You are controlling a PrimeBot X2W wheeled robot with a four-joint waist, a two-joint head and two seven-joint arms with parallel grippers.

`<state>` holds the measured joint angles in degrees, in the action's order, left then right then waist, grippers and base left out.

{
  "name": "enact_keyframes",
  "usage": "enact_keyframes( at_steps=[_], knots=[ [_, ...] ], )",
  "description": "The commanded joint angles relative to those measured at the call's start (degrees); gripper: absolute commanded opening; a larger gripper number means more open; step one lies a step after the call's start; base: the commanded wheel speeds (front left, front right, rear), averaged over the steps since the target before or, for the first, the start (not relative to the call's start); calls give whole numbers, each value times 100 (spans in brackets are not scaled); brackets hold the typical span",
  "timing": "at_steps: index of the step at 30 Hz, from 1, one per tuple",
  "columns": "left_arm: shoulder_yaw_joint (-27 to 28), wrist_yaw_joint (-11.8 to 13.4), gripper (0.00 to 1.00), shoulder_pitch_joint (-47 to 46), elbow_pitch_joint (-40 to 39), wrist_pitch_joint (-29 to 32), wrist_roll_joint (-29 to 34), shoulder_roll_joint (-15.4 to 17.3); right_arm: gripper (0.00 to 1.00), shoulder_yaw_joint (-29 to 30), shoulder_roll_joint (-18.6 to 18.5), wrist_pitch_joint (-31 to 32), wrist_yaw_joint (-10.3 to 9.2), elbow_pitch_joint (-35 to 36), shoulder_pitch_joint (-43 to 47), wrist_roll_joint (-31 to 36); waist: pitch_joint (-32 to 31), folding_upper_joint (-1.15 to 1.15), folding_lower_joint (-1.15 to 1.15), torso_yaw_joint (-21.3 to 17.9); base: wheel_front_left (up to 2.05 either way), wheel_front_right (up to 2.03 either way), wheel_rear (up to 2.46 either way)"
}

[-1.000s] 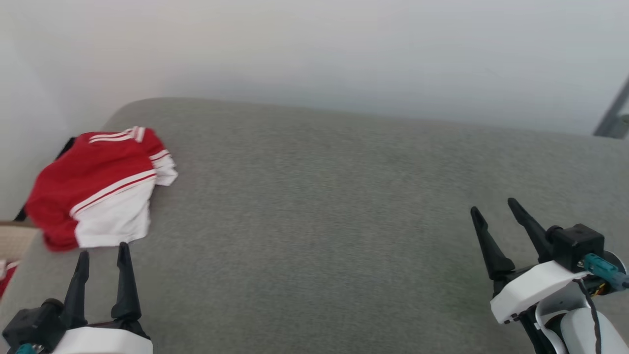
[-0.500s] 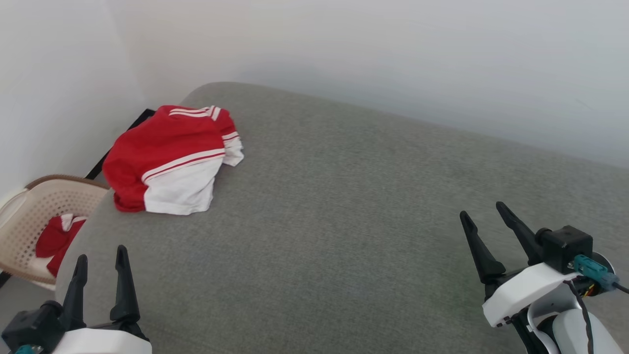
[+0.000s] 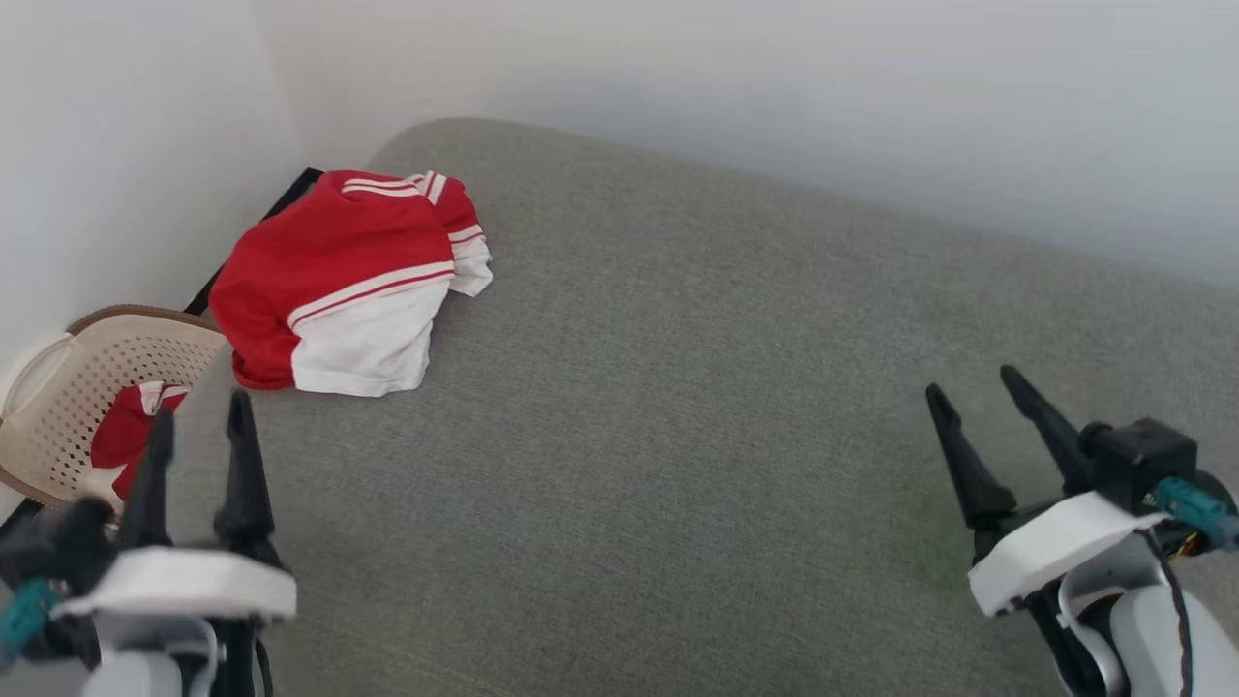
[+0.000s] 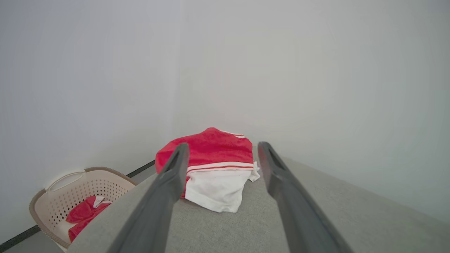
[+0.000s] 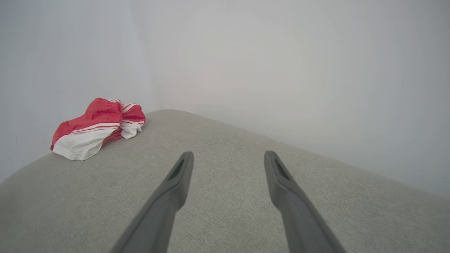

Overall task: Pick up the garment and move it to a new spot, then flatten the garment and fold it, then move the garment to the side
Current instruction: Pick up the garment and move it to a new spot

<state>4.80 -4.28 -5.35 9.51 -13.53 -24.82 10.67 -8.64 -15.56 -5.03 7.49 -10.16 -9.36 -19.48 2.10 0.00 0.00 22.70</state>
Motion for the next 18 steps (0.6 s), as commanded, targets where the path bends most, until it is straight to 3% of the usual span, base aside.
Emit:
enact_keyframes(
  at_steps=[1, 18],
  knots=[
    [11, -39, 100, -176, 64, 19, -67, 42, 100, 20, -19, 23, 0, 50, -75, 16, 78, 0, 0, -60, 0, 0, 0],
    [-266, -312, 100, -3126, 2772, 265, -583, 1053, 100, 397, -312, 492, 0, 1018, -564, 243, 1476, 0, 0, -877, 0, 0, 0]
  ],
)
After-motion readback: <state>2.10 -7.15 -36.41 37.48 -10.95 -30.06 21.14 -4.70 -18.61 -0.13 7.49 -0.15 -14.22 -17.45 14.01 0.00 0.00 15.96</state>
